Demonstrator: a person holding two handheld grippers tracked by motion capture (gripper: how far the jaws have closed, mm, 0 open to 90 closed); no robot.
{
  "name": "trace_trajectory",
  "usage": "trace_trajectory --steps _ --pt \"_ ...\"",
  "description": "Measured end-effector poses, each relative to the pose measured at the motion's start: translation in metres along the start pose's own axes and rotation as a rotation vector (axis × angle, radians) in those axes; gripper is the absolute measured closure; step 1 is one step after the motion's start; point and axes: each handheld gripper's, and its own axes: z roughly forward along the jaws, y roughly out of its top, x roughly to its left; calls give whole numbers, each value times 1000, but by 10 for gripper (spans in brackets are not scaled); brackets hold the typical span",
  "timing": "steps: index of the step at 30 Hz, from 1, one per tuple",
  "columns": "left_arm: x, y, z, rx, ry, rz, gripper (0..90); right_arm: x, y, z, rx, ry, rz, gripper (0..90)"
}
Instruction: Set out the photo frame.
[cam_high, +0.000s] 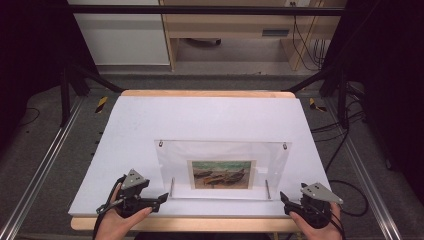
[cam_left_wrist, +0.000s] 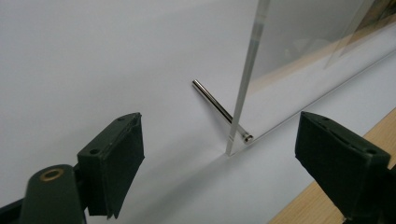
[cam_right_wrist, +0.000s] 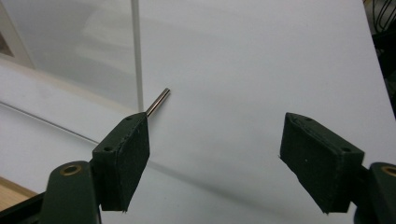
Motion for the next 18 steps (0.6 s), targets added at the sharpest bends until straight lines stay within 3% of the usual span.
trace_trajectory --steps 7,10,18 --pt "11 -1 -6 -21 3 27 100 -4 0 -1 -2 -38 19 238" --pt "18 -1 -8 -26 24 34 98 -9 1 2 -4 -63 34 235" --pt "31 -2 -8 -32 53 15 94 -12 2 9 15 -78 38 223"
